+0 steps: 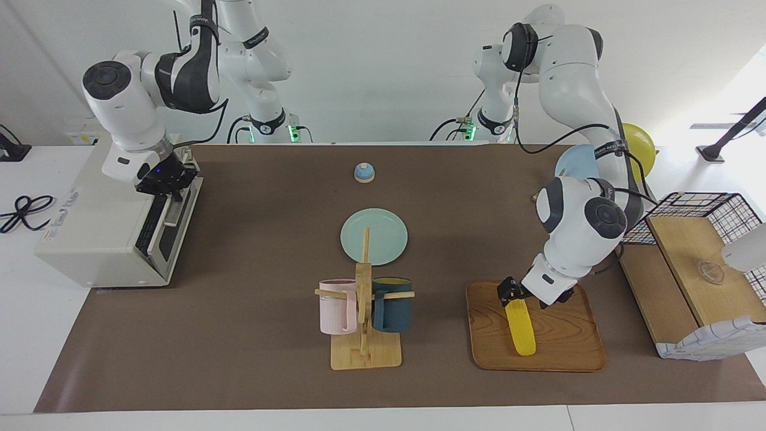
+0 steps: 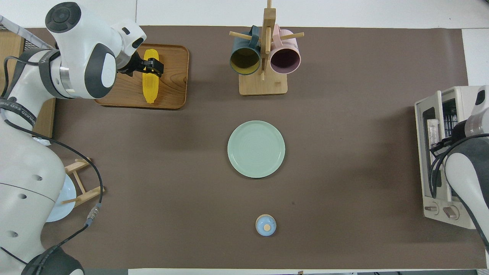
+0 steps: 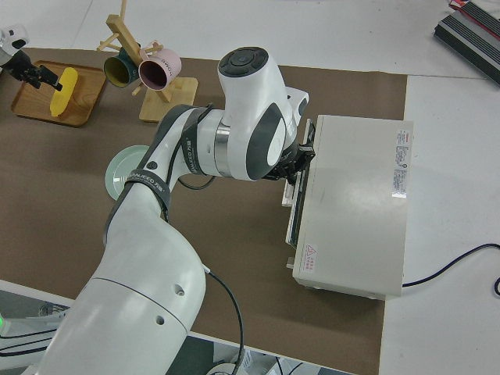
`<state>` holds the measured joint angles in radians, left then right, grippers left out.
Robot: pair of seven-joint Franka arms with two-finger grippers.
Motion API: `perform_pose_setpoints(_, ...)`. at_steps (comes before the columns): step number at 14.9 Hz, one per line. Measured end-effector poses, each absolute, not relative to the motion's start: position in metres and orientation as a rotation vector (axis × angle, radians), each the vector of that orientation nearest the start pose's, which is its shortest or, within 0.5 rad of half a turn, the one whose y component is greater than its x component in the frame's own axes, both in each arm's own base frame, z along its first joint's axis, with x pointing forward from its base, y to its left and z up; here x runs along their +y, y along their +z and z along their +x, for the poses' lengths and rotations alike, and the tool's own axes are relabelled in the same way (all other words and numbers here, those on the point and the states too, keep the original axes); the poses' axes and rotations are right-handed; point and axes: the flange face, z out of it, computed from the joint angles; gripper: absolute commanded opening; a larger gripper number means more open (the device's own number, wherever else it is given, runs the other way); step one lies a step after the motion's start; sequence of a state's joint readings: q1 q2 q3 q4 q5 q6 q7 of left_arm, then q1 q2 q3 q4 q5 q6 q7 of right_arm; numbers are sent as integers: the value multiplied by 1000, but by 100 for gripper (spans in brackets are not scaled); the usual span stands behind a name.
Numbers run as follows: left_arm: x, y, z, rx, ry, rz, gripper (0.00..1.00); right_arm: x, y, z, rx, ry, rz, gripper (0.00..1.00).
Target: Put corn in oven
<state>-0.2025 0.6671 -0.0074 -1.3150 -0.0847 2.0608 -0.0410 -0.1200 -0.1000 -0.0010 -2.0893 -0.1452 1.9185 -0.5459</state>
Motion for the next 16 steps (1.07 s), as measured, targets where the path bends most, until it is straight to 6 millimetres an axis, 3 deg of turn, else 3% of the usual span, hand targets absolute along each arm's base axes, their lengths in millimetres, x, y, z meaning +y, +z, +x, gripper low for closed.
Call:
perform_pose_setpoints(5, -154, 341, 733, 196, -180, -3221, 100, -40, 446, 511, -777, 160, -3142, 0)
perform_pose_setpoints(9, -157, 316, 738, 196, -173, -3220, 100, -12, 417, 514, -743, 127, -3137, 0)
perform_pose_setpoints(12, -157, 314, 740, 196, -188, -3220, 100, -1, 397, 515, -747, 106, -3121, 0)
perform_pose_setpoints(16, -157, 314, 741, 197, -194, -3220, 76, 8, 375, 520, -735, 81, -3124, 0)
